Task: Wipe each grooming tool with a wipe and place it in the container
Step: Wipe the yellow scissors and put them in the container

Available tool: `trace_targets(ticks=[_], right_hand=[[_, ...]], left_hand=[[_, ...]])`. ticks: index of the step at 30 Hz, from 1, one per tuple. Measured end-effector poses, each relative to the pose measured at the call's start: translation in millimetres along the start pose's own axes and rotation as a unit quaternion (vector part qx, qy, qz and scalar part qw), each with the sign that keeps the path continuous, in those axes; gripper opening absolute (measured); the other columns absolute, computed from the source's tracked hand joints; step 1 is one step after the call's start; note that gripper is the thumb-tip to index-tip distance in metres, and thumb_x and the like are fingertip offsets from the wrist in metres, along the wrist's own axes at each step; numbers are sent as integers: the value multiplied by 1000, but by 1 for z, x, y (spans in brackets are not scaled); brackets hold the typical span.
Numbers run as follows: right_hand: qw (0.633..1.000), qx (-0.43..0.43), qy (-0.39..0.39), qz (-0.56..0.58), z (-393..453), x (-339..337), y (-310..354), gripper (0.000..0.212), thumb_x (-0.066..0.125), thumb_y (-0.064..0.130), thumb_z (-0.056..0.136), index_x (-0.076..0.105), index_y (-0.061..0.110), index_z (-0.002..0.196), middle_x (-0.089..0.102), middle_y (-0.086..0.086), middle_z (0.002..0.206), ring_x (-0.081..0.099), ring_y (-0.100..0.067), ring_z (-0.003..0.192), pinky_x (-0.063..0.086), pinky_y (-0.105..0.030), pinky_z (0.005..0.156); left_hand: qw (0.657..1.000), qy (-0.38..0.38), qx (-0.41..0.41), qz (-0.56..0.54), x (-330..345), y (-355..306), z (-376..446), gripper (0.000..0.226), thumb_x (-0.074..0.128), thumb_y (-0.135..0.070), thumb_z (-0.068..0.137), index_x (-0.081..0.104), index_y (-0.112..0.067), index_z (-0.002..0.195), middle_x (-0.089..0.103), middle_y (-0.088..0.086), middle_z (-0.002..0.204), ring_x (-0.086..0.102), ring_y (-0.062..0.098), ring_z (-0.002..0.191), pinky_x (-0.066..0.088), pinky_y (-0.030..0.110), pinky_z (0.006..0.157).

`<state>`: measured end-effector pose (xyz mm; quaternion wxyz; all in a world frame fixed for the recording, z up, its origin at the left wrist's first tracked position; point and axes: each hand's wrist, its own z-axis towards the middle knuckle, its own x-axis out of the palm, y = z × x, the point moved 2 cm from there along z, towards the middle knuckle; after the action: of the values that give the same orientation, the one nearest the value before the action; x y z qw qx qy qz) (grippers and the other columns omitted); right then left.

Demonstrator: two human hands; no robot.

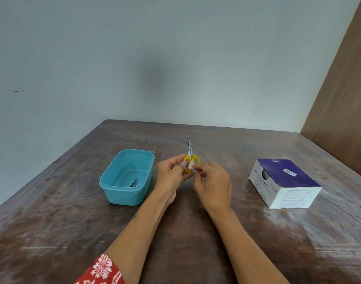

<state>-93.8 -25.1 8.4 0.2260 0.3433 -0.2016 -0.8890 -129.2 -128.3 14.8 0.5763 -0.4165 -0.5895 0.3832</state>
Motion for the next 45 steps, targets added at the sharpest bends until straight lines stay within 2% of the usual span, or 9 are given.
trace_targets(ticks=[7, 10, 15, 19, 22, 27, 31, 38, 45], right_hand=[[999, 28, -29, 15, 2, -3, -4, 17, 66, 10, 82, 73, 17, 96, 67, -2, 82, 61, -21, 77, 51, -35, 67], [999, 31, -16, 28, 1, -3, -1, 14, 67, 13, 79, 73, 18, 90, 66, 1, 80, 60, -16, 75, 50, -32, 67], [998, 37, -39, 38, 2, -3, -2, 14, 67, 13, 81, 72, 16, 93, 65, -2, 80, 60, -19, 76, 52, -36, 66], [998, 9, -46, 45, 3, -4, -3, 16, 64, 8, 84, 72, 14, 97, 61, -3, 79, 59, -21, 75, 45, -28, 61], [998, -41, 5, 50, 1, 0, 0, 18, 58, 9, 86, 72, 15, 95, 60, -2, 82, 57, -19, 77, 46, -28, 63], [993, -87, 81, 17, -1, 7, 2, 23, 56, 3, 77, 69, 16, 91, 59, 1, 83, 54, -19, 79, 48, -32, 70], [995, -74, 63, -9, -2, 4, 5, 20, 57, 2, 72, 68, 16, 81, 58, 1, 77, 53, -19, 73, 44, -27, 67], [999, -38, -29, -22, 3, -2, -8, 12, 65, 5, 80, 70, 10, 89, 59, -6, 77, 55, -23, 72, 46, -33, 64], [998, -52, 20, 1, 0, 2, -3, 8, 67, 11, 75, 69, 16, 80, 62, 0, 74, 57, -18, 71, 49, -34, 67]], left_hand=[[998, 58, -30, 18, 5, -1, -9, 22, 51, 5, 90, 65, 0, 105, 70, 10, 90, 70, 15, 78, 59, 24, 67], [998, 54, -22, 9, 4, -2, -8, 23, 49, 7, 90, 64, 3, 106, 70, 10, 85, 70, 12, 70, 58, 22, 64], [996, 76, -42, 21, 6, -4, -12, 23, 48, 5, 90, 66, -1, 104, 70, 10, 89, 70, 14, 76, 59, 24, 67], [994, 88, -59, 28, 7, -4, -13, 24, 46, 2, 92, 65, -1, 106, 70, 14, 95, 68, 19, 83, 59, 27, 69], [996, 72, -61, 2, 7, -7, -12, 20, 46, -5, 93, 65, 2, 95, 66, 20, 95, 65, 21, 79, 58, 26, 64], [999, 9, -49, -3, 2, -6, -7, 20, 54, -15, 91, 67, 0, 91, 67, 10, 78, 64, 13, 66, 55, 23, 55], [998, -25, -42, 28, -1, -3, -4, 14, 55, -4, 89, 67, -4, 96, 70, 11, 87, 67, 18, 78, 57, 28, 67], [996, 28, -84, 30, 3, -1, -8, 17, 55, -3, 89, 66, 0, 102, 71, 15, 93, 70, 21, 82, 60, 31, 68], [999, -11, -36, -4, -4, -3, -2, 19, 54, -3, 90, 67, -1, 104, 72, 15, 94, 71, 20, 80, 58, 25, 60]])
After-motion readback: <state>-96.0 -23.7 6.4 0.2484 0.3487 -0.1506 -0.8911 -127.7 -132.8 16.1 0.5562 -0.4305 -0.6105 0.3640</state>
